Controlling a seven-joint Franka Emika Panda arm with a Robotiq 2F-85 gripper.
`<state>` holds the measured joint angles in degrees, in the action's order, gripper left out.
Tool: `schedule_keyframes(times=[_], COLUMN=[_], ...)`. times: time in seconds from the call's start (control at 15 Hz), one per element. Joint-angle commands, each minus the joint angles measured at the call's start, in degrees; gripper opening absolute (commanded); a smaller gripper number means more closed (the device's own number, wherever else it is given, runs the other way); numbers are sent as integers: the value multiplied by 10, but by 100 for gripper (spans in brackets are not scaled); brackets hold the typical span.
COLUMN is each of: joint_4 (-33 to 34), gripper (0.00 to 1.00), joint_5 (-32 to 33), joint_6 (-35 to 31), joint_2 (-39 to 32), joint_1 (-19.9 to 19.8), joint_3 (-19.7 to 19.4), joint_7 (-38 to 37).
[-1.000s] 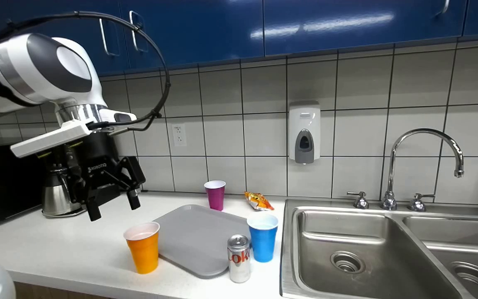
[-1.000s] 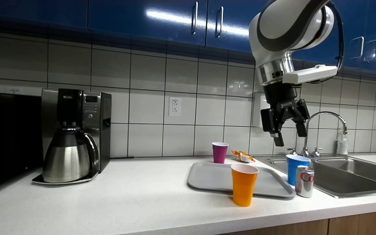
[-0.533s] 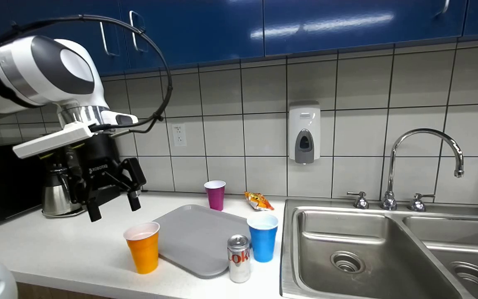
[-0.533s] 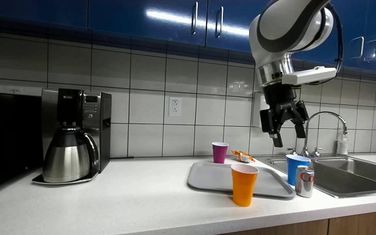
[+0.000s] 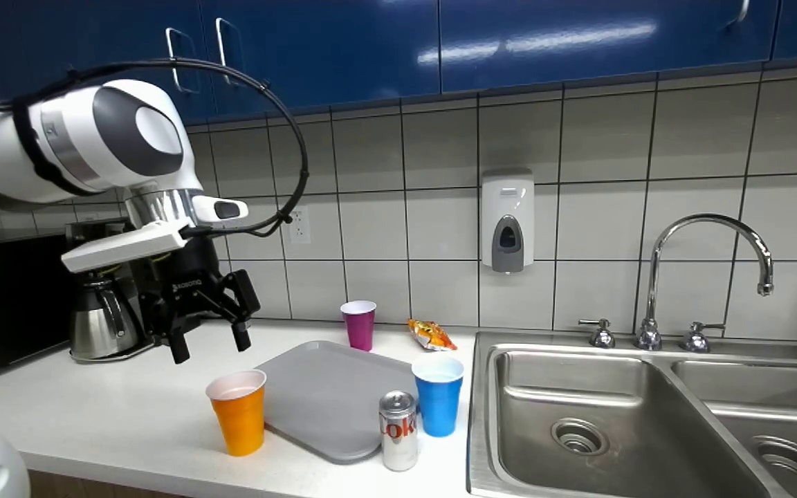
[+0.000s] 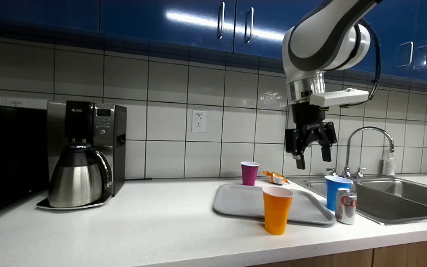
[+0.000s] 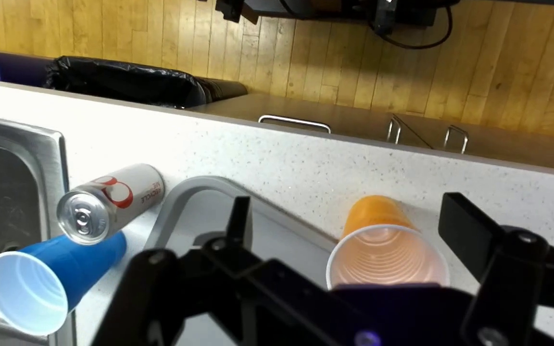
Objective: Put the cups on the tray
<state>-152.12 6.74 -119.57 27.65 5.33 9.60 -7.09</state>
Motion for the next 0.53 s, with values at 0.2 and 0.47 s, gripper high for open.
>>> schedule_keyframes(times=[0.2,0.47], joint_4=[40,69], gripper=[100,100], joint_5=[-3,-14], joint_6=[-88,-127], joint_2=[-91,-143], joint_1=[-6,-5], joint_3=[-25,-42], joint_7=[15,34])
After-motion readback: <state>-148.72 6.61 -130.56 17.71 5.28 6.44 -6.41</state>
